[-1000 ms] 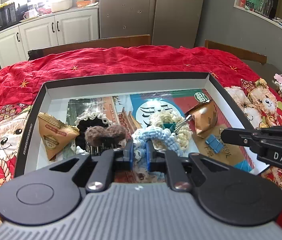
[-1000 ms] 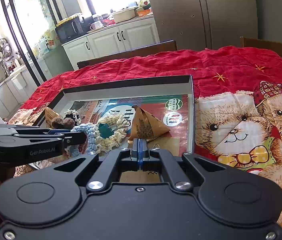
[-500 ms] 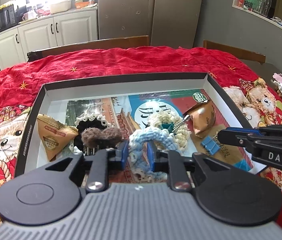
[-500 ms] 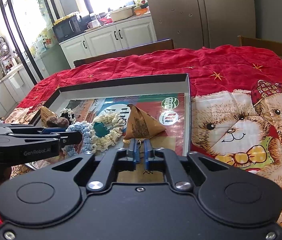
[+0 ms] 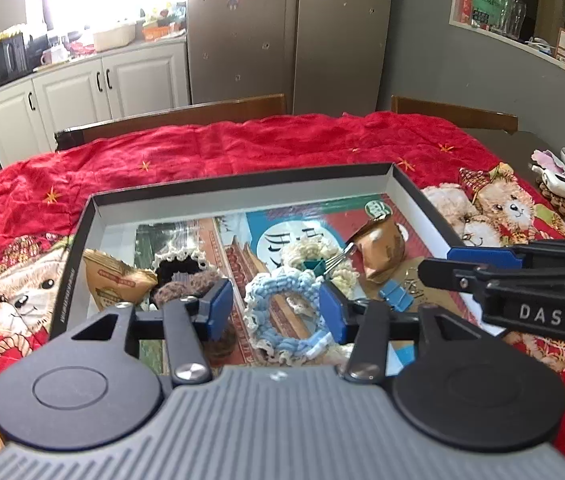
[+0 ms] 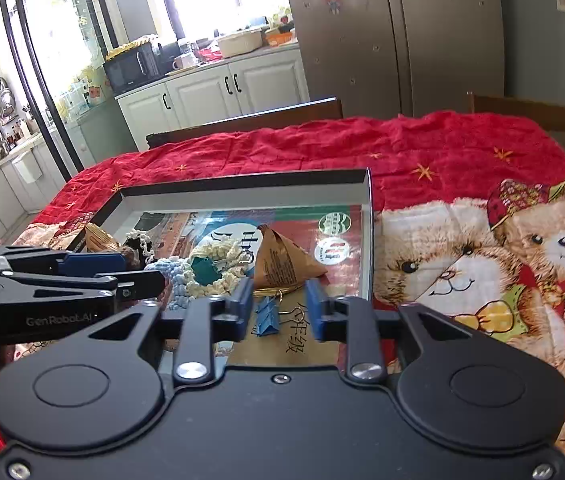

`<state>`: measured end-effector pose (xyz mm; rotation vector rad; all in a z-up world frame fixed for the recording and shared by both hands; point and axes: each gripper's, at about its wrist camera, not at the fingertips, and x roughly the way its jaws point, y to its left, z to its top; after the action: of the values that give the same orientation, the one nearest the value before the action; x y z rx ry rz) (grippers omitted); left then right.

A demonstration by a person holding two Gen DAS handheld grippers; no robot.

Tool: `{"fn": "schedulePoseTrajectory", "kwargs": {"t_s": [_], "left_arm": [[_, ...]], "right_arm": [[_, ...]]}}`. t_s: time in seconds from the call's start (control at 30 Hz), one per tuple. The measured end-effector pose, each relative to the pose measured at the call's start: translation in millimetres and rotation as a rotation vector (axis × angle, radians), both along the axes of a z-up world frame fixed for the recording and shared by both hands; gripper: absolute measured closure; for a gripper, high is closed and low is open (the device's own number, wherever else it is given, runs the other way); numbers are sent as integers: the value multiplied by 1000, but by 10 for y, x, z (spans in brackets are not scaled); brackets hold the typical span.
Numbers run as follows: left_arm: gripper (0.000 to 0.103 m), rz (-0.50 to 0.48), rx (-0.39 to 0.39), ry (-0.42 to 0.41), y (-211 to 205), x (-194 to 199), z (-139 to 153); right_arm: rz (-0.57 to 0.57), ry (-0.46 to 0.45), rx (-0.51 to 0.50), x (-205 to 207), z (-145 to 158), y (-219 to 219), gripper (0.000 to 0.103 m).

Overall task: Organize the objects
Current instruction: 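Open both tools to release the scrunchie and binder clip in the box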

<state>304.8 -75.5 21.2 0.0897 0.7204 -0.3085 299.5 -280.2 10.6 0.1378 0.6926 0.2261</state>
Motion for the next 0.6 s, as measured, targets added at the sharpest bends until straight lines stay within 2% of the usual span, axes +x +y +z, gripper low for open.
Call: {"fn": "schedulePoseTrajectory", "kwargs": {"t_s": [0.4, 0.6], "left_arm": [[27, 0, 11, -65, 131, -282, 207], [25, 11, 15, -72, 260, -440, 257]], "right_arm": [[18, -18, -19, -259, 171, 78, 70], [39, -32, -34, -474, 278, 107, 65]]}}
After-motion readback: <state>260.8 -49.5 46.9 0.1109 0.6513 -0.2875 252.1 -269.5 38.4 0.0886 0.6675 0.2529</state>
